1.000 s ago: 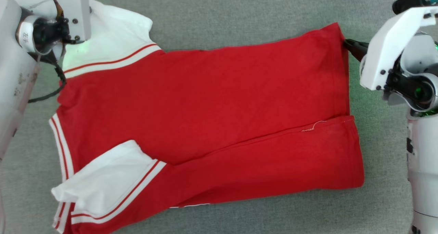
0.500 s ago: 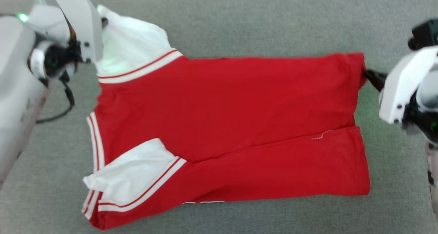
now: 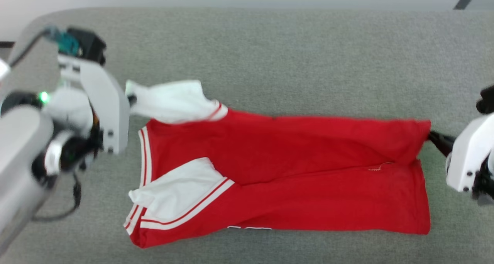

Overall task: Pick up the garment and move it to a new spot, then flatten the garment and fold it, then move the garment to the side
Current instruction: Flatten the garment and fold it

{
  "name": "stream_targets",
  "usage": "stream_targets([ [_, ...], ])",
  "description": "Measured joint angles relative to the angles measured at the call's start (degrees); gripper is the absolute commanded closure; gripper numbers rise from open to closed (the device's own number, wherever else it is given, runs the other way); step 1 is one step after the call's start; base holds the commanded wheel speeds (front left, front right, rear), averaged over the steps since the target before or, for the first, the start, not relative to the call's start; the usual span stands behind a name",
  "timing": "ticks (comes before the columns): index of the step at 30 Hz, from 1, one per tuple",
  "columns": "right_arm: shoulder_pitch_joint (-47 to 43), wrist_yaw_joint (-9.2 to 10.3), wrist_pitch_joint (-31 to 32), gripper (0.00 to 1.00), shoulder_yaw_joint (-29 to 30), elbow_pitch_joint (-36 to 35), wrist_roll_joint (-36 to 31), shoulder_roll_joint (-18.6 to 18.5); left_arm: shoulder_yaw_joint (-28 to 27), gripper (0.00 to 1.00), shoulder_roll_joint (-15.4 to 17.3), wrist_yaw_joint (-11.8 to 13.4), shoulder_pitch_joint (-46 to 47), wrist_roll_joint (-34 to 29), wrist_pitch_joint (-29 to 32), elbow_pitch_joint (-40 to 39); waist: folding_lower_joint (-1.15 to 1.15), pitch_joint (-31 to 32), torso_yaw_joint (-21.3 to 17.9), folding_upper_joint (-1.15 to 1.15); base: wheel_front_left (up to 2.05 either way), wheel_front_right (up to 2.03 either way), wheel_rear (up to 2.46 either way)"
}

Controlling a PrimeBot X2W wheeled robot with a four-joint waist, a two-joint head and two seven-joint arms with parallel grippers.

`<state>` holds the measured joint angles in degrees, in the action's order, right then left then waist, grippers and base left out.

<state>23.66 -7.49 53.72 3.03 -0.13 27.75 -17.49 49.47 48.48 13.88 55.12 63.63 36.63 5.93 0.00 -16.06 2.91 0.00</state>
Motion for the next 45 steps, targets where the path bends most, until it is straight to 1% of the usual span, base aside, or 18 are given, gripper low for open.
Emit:
stream_targets([
  [3,-2.7,0.0,1.23,1.0,0.8,-1.71,0.08,0.12,-0.14,1.0,3.38,4.24,-4.0,1.05,0.9,-6.89,0.0,0.74,0.7,0.0,0.0,0.0,0.0],
  [6,-5.17,0.0,2.37,1.0,1.6,-3.21,0.04,0.33,0.0,1.0,6.03,7.76,-8.26,2.35,1.52,-12.62,0.0,1.26,1.19,0.0,0.0,0.0,0.0],
  [10,-8.15,0.0,3.61,1.0,2.37,-4.71,0.04,1.14,0.18,1.0,8.04,10.98,-12.89,4.23,1.38,-17.7,0.0,1.72,1.51,0.0,0.0,0.0,0.0],
  [14,-9.92,0.0,4.35,1.0,2.97,-5.58,-0.1,1.92,1.09,1.0,8.43,12.3,-16.51,5.42,1.03,-19.85,0.0,1.9,1.6,0.0,0.0,0.0,0.0],
  [21,-10.22,0.0,4.53,1.0,3.37,-5.83,-1.23,2.49,2.38,1.0,7.38,12.58,-19.05,6.47,0.79,-19.83,0.0,1.98,1.46,0.0,0.0,0.0,0.0],
  [22,-10.22,0.0,4.41,0.75,3.42,-5.82,-1.38,2.55,2.3,0.94,7.22,12.46,-19.08,6.56,0.55,-19.71,0.0,2.02,1.44,0.0,0.0,0.0,0.0],
  [23,-10.2,0.0,4.26,0.54,3.48,-5.78,-1.56,2.69,2.2,0.62,7.05,12.26,-19.08,6.81,0.27,-19.63,0.0,2.07,1.44,0.0,0.0,0.0,0.0],
  [24,-10.19,0.0,4.26,0.47,3.42,-5.66,-1.58,2.7,1.97,0.31,6.86,11.99,-19.15,6.92,-0.23,-19.62,0.0,2.16,1.44,0.0,0.0,0.0,0.0],
  [25,-10.2,0.0,4.35,0.22,3.23,-5.64,-1.52,2.69,1.53,0.13,6.62,11.99,-19.25,7.19,-0.83,-19.56,0.0,2.3,1.44,0.0,0.0,0.0,0.0],
  [26,-10.2,0.0,4.37,0.0,3.15,-5.71,-1.26,2.74,1.3,0.02,6.55,11.74,-19.3,7.43,-1.16,-19.59,0.0,2.49,1.45,0.0,0.0,0.0,0.0],
  [27,-10.2,0.0,4.36,0.0,3.26,-5.8,-1.0,2.91,1.11,0.0,6.6,11.57,-19.39,7.49,-1.4,-19.59,0.0,2.7,1.46,0.0,0.0,0.0,0.0],
  [36,-11.32,0.0,4.0,0.0,4.34,-7.47,-0.14,3.61,-0.7,0.0,7.87,11.6,-21.77,8.08,-5.11,-20.7,0.0,5.48,1.47,0.0,0.0,0.0,0.0],
  [40,-12.44,0.0,3.02,0.0,5.26,-8.5,-0.01,4.33,-1.83,0.0,8.55,11.77,-23.28,7.09,-9.48,-21.35,0.0,6.93,1.42,0.0,0.0,0.0,0.0],
  [45,-14.44,0.0,0.52,0.0,6.47,-8.94,0.08,5.78,-2.78,0.0,8.44,10.56,-25.8,4.89,-16.52,-21.16,0.0,8.87,1.4,0.0,0.0,0.0,0.0],
])
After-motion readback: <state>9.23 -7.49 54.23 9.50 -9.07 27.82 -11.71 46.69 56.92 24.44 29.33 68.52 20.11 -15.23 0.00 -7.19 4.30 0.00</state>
